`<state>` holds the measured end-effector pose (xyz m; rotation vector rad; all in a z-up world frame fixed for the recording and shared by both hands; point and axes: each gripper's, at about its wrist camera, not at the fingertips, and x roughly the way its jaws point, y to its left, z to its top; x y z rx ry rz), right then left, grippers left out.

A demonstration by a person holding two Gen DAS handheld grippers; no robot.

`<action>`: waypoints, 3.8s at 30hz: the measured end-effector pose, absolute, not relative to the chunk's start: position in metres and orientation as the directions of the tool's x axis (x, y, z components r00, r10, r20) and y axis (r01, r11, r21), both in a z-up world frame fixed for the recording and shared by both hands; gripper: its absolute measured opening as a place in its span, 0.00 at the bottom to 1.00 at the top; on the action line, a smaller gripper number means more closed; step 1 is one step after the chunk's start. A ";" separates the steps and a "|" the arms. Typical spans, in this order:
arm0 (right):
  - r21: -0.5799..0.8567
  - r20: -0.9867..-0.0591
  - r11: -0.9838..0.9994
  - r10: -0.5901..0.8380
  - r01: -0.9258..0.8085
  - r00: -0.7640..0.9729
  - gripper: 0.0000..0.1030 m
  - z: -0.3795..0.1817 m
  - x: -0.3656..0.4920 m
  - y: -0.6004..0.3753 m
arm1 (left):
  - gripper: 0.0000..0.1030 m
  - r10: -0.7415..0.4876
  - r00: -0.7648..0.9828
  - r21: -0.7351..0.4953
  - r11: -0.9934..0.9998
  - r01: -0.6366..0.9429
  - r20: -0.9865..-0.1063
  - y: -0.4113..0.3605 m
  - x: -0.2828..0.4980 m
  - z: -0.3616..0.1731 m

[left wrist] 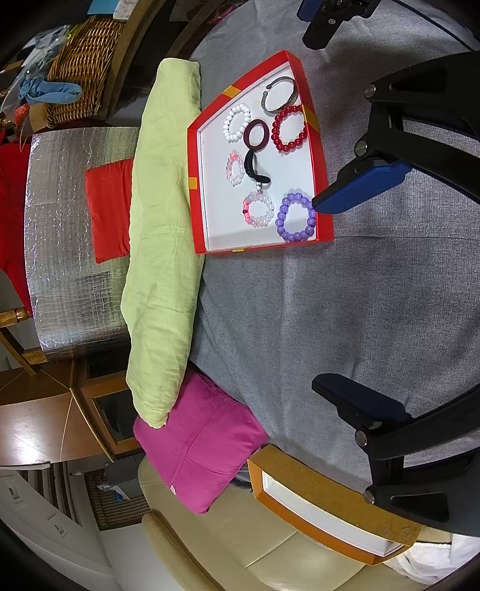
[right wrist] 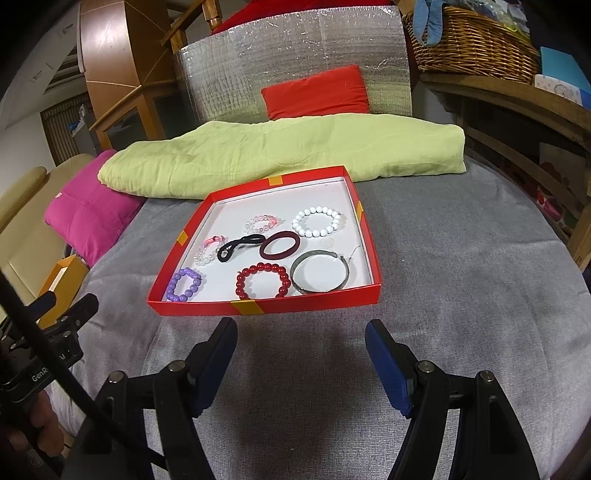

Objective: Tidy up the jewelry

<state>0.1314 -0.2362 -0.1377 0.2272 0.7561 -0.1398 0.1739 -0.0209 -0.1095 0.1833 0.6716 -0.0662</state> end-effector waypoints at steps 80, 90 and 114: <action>0.147 -0.695 0.965 -0.054 0.215 0.717 0.73 -0.138 0.135 -0.237 | 0.86 -0.014 0.785 0.143 0.981 0.131 -0.619 -0.022 0.175 -0.107; 0.152 -0.699 0.964 -0.050 0.217 0.713 0.73 -0.139 0.138 -0.234 | 0.86 -0.012 0.785 0.144 0.981 0.128 -0.620 -0.021 0.175 -0.108; 0.147 -0.709 0.965 -0.051 0.219 0.703 0.73 -0.141 0.145 -0.226 | 0.86 -0.013 0.784 0.137 0.983 0.125 -0.621 -0.014 0.177 -0.109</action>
